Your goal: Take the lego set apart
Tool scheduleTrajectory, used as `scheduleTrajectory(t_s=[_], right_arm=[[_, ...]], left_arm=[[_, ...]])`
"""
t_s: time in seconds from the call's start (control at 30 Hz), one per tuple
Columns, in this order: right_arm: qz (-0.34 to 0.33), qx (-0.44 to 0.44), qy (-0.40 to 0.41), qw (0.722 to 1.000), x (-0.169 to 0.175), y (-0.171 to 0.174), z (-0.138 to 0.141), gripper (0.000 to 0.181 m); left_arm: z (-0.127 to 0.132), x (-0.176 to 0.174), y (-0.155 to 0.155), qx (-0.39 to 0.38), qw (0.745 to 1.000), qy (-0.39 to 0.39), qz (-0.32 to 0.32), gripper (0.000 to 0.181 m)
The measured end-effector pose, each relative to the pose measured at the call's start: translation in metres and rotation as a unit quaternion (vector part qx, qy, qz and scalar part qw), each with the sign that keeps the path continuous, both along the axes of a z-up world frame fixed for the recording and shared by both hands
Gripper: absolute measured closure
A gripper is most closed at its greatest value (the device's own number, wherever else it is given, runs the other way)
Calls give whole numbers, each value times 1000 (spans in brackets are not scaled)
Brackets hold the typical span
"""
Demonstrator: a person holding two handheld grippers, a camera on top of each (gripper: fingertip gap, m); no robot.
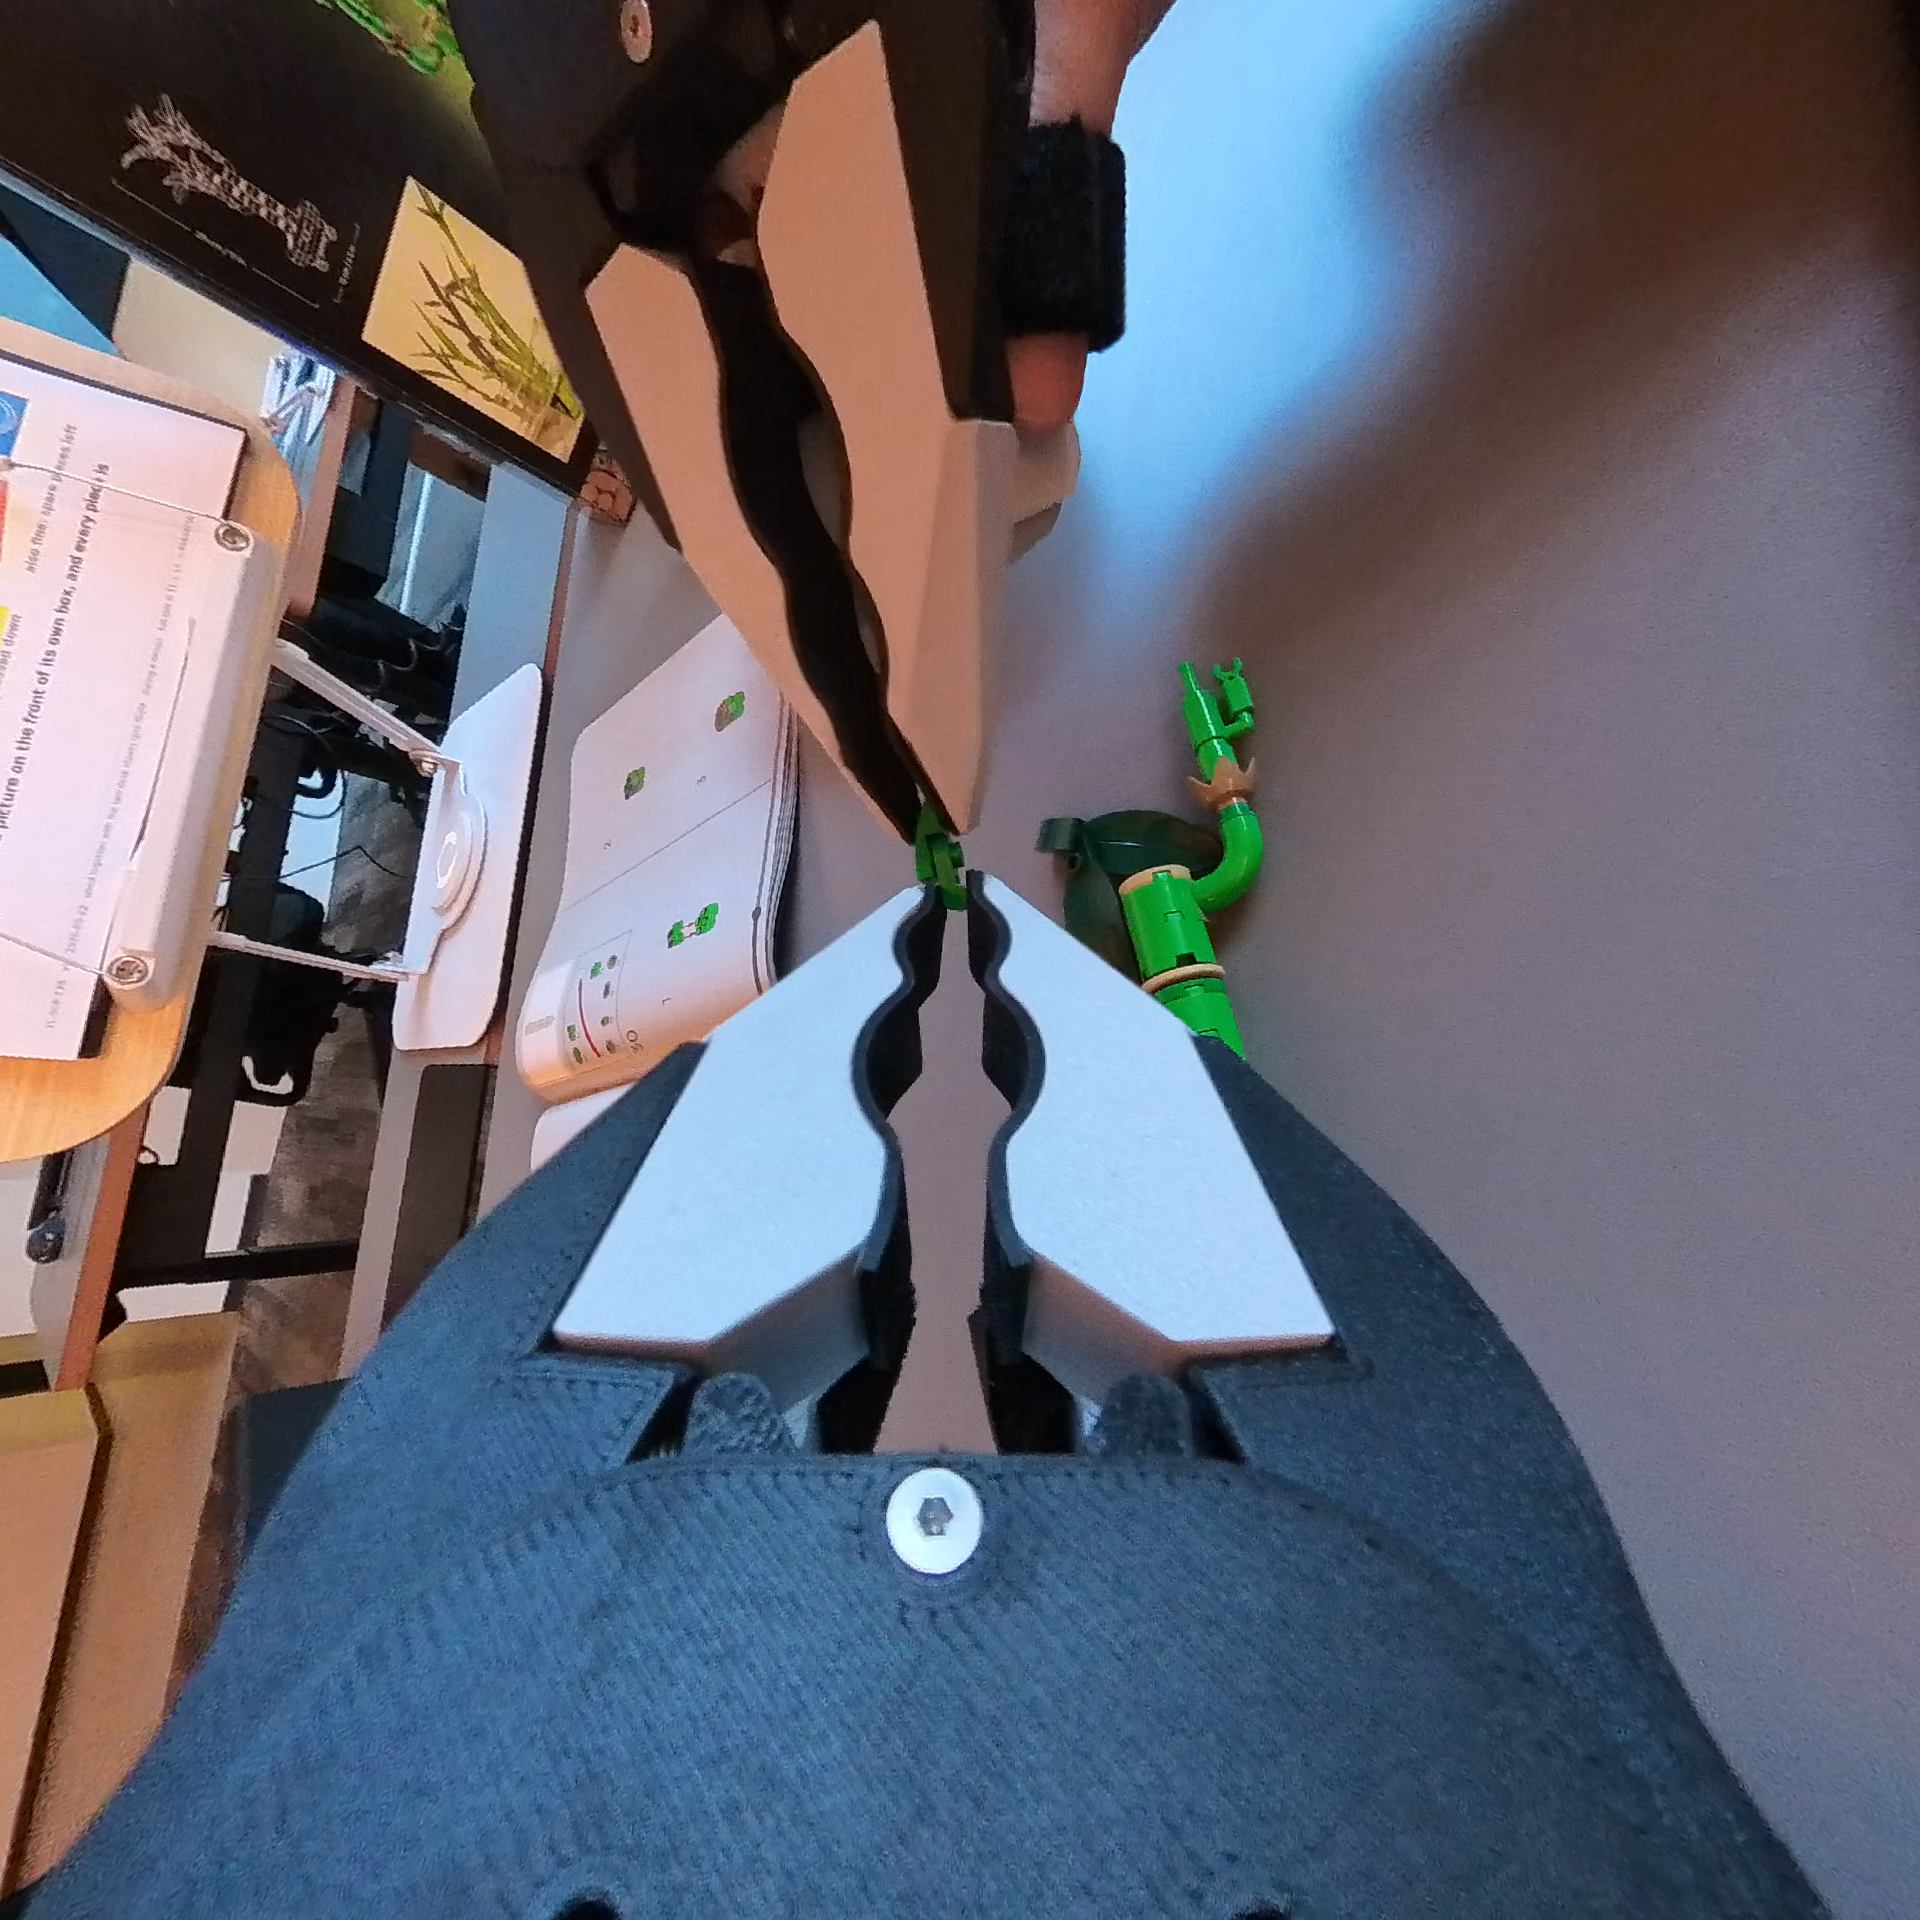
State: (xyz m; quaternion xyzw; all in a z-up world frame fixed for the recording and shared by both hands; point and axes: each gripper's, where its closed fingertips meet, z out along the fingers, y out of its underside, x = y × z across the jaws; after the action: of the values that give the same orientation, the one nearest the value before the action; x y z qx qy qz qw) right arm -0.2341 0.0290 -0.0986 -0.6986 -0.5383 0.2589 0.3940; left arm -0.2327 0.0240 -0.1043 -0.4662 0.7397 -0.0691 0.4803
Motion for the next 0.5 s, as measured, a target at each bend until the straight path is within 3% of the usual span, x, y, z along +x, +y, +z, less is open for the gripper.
scheduleTrajectory(t_s=[0.37, 0.5], right_arm=[[-38, 35, -8, 999, 2, 10, 10, 178], [-53, 10, 2, 999, -2, 12, 7, 178]], left_arm=[[8, 3, 9, -42, 998, -42, 36, 178], [4, -1, 11, 11, 1000, -7, 26, 179]])
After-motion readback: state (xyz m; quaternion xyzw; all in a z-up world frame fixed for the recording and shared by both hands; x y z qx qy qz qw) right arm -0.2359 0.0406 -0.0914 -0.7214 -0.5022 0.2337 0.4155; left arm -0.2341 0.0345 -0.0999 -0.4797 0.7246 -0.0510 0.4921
